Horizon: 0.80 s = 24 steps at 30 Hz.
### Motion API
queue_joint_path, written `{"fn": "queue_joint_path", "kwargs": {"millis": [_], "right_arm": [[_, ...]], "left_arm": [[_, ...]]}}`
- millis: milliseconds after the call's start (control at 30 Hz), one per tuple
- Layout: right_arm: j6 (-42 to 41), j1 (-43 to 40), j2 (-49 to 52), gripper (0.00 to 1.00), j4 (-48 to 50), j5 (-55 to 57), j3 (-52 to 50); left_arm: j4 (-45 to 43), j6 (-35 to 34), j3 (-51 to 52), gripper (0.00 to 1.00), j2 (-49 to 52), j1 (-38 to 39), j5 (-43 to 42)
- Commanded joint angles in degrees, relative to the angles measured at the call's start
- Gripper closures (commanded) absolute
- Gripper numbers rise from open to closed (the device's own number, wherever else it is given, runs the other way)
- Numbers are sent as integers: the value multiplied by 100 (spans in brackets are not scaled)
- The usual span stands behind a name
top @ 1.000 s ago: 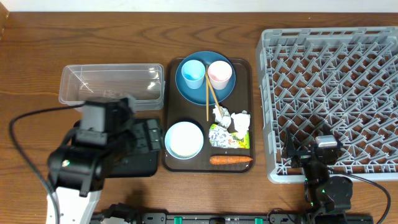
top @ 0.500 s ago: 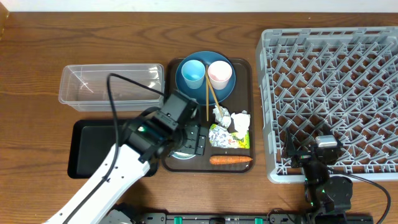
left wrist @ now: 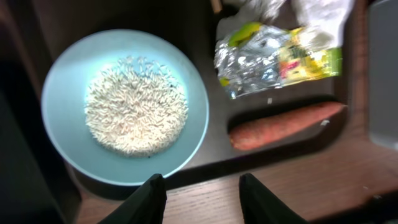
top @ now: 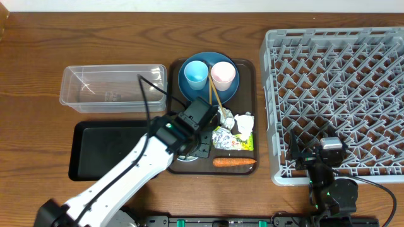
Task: Sort waste into correct bins and load items into the dishwasher rack
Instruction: 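Reach the left gripper to the light-blue rice bowl and grasp its rim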
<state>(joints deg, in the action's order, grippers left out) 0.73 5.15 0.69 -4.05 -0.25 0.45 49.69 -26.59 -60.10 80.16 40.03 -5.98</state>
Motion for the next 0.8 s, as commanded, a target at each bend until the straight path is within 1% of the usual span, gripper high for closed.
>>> {"fn": "queue_joint_path", "kwargs": {"millis": [0,433,533,767], "right_arm": [[107,-48,-35,1,-20,-17,-15],[107,-48,-35,1,-20,-20,-15],[107,-48,-35,1,-20,-20,-15],[107,-48,-35,1,-22,-17,-15]], "left_arm": [[-151,-52,59,60,243,17,70],[-555,-181,61,62,1204,46,68],[-616,-245,61,66,1340,74,70],[-785,-247,66,66,1502,199,236]]}}
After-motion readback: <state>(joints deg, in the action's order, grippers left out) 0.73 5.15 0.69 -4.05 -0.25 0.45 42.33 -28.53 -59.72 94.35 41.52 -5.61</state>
